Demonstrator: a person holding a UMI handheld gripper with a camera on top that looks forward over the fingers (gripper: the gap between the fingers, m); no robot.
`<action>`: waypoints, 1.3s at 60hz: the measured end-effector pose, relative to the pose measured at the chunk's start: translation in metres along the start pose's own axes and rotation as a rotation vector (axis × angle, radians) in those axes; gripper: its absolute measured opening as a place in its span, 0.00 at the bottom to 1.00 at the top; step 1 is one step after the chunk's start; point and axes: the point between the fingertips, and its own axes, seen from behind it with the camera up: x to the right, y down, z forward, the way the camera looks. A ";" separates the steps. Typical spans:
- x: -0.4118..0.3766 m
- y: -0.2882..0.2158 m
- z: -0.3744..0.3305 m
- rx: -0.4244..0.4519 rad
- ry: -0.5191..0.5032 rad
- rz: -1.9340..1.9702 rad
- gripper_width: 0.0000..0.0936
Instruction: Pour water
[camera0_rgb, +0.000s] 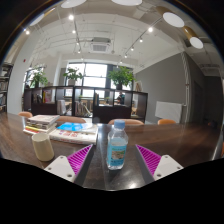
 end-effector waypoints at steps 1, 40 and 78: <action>0.001 0.000 0.007 0.001 0.003 -0.003 0.91; 0.004 0.013 0.109 0.016 -0.027 0.005 0.28; -0.143 -0.070 0.089 0.208 0.048 -1.236 0.28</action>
